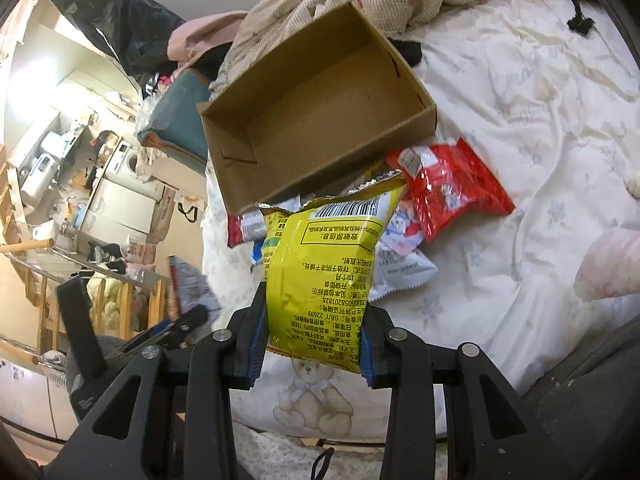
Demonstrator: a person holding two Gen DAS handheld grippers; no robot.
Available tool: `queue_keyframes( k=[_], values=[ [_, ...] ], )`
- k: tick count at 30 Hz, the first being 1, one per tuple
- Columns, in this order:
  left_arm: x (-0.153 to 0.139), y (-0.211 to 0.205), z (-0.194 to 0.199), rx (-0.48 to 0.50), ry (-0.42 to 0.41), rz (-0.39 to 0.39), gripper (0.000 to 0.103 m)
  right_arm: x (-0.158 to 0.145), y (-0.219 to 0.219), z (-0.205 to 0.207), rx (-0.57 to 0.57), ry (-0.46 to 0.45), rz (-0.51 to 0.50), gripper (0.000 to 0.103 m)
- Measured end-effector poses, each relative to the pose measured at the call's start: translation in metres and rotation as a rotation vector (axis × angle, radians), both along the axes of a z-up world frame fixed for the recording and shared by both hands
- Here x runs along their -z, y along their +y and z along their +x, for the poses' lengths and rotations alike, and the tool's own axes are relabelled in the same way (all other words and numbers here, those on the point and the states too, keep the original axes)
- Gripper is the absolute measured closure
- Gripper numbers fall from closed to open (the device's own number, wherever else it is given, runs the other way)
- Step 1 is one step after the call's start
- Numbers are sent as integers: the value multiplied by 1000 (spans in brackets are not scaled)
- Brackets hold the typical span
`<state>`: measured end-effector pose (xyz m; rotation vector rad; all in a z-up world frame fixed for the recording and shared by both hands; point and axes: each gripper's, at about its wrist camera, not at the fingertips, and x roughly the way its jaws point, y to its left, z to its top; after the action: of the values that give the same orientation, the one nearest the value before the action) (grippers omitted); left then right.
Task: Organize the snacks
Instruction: 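Grasp the white snack bag with the left tool while the right tool grasps the yellow chip bag, then carry both bags over the box and open both tools to drop them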
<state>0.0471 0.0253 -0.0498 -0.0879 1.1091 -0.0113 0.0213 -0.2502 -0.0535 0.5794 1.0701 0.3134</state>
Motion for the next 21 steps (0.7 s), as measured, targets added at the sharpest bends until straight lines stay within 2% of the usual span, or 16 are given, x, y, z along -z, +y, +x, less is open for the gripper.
queue_keyframes(
  k=[2,6,9,13,21],
  values=[
    [-8,0,3,7,-22,9,67,-3,-4,4,8,-14,5,64],
    [-32,-6,20,45,-79,27,67,-15,-15,15,31,-74,77,64],
    [-46,-20,41,74,-127,47,67,-31,-17,30,21,-147,32,64],
    [-54,-37,71,120,-135,36,67,-45,-19,60,10,-209,-30,64],
    [-53,-69,134,182,-168,57,67,-44,-32,129,35,-226,-114,64]
  ],
)
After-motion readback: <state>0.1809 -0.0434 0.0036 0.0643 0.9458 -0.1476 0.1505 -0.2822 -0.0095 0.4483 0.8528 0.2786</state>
